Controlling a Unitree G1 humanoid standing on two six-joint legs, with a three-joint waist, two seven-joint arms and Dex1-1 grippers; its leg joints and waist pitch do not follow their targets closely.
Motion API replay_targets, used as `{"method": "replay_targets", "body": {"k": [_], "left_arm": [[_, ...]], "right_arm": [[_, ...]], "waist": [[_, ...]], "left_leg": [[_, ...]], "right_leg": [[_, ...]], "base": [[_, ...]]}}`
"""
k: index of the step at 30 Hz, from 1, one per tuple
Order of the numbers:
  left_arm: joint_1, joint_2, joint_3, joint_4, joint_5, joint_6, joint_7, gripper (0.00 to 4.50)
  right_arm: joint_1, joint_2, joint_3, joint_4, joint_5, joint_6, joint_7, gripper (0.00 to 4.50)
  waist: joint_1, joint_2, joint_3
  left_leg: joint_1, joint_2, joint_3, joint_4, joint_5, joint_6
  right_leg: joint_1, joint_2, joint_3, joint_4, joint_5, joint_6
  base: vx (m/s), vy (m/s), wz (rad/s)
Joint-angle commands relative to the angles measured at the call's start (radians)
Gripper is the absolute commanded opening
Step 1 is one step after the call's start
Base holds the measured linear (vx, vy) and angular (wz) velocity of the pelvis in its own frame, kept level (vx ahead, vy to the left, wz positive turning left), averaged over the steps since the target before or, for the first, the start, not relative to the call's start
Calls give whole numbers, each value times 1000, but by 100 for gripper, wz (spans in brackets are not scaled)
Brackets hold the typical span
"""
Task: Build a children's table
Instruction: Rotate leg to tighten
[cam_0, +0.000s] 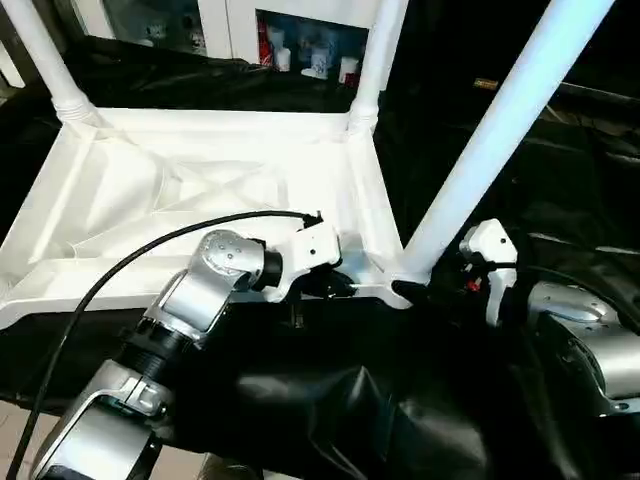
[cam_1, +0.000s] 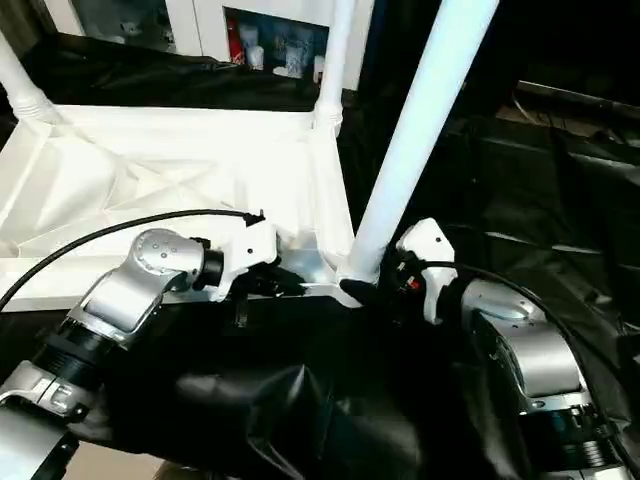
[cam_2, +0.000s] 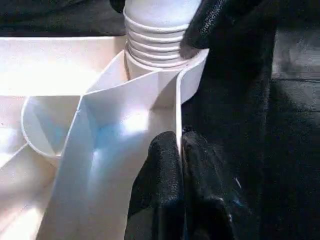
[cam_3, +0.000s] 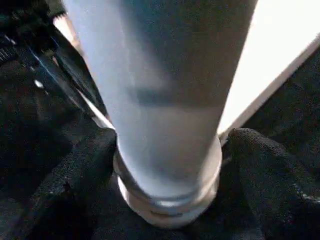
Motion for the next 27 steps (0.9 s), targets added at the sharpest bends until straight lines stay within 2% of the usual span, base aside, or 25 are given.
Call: {"method": "replay_targets", "body": {"k": [1,6,10,20,21,24,25,27], "left_arm": [[19,-15,-18,-12,-44,-5,-37,0],[21,-14,-17,-13,-43,-5,-36,0],[22,-15,-15,-11,-39,-6,-37,0],[17,-26,-1,11,-27,4,6,0],[8,-35,6,29,-16,12,38,0],[-30,-76,35,105,20,40,166,0],[-50,-97,47,141,34,53,227,0],[-106,-169,82,220,61,116,399,0]], "right_arm": [[-4,-3,5,-12,5,3,19,339],[-1,-1,4,-2,2,-1,28,296],[5,-4,9,-1,5,-6,27,275],[13,20,7,23,-19,-9,-18,269],[8,37,2,40,-30,-5,-56,269],[-16,116,-31,112,-71,24,-233,269],[-30,163,-59,144,-74,41,-322,268],[-78,304,-133,227,-70,84,-559,268]], "waist": [[-1,-5,-72],[-1,-6,-77],[0,-6,-77],[-1,-5,-77],[-2,-5,-77],[-8,-7,-74],[-11,-7,-74],[-19,-6,-73]], "left_leg": [[47,33,-13,-52,-155,81],[46,31,-13,-48,-140,84],[44,30,-13,-46,-145,85],[43,30,-16,-47,-192,62],[43,30,-15,-46,-194,60],[41,27,-17,-53,-240,27],[42,26,-18,-54,-254,17],[43,25,-22,-59,-315,-25]], "right_leg": [[32,-1,10,-42,-68,-250],[35,-1,10,-36,-34,-260],[36,-2,10,-36,-43,-262],[32,-2,11,-40,-113,-246],[30,-2,12,-39,-115,-246],[26,-2,11,-48,-200,-228],[24,-3,11,-52,-228,-220],[16,-7,11,-60,-324,-194]], "base": [[0,0,0],[0,0,0],[0,0,0],[0,0,0],[0,0,0],[0,0,0],[0,0,0],[0,0,0]]}}
